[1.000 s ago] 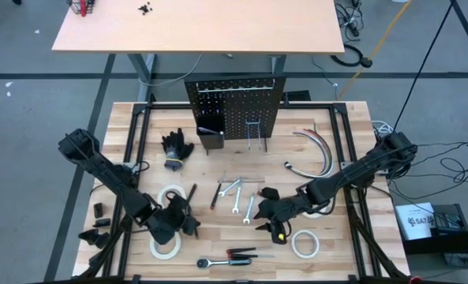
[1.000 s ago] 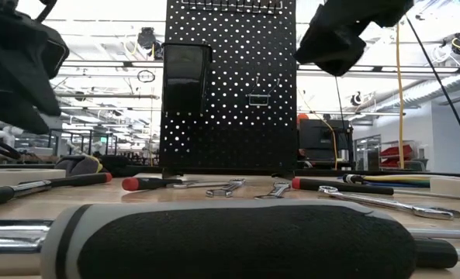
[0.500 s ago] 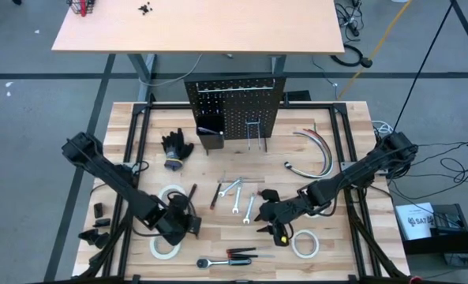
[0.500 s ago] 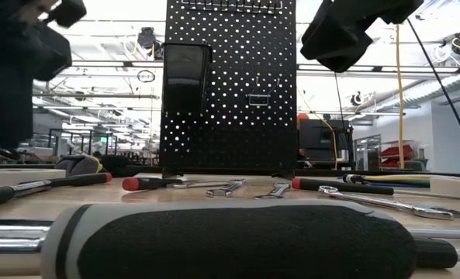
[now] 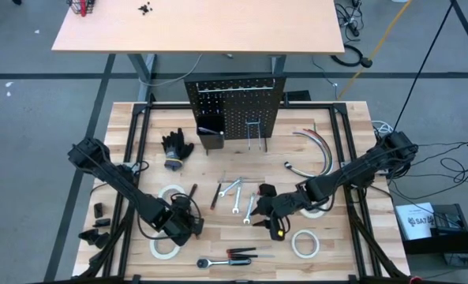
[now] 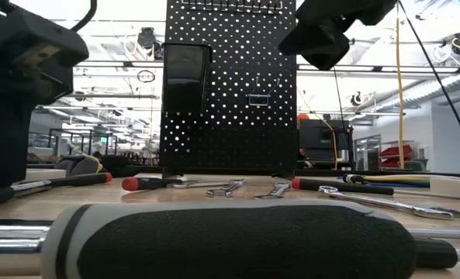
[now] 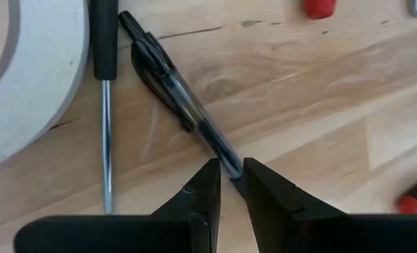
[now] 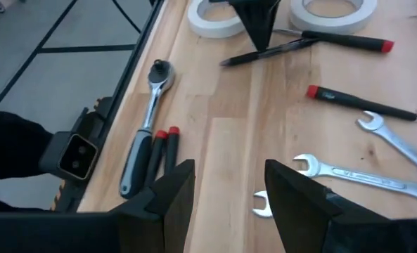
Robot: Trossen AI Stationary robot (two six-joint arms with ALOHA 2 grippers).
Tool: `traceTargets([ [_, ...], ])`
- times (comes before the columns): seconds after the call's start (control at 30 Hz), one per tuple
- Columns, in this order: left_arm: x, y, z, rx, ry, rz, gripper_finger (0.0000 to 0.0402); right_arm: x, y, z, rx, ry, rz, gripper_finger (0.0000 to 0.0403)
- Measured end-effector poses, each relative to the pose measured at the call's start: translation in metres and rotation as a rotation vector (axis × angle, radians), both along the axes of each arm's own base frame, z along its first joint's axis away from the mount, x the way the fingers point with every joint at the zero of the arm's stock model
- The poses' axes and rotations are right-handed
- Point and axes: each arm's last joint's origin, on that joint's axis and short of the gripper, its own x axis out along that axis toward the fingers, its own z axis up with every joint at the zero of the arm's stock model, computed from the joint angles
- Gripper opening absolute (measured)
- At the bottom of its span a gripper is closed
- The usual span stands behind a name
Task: Hang tools onto peg board
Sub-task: Put the black pen into the black bin on the peg board
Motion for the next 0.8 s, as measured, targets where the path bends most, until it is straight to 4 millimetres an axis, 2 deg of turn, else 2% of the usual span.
traceTargets([
  [0.5,0.015,0.011,-0.013,0.003,0.030,0.051,0.0063,0.002,-0.007,-0.002,-0.009,0.023,0.064,0.0167],
  [0.8,0.023,0.025,-0.015,0.063,0.040,-0.057,0.0063,0.004,-0.021,-0.004,0.046,0.077,0.136,0.0167],
])
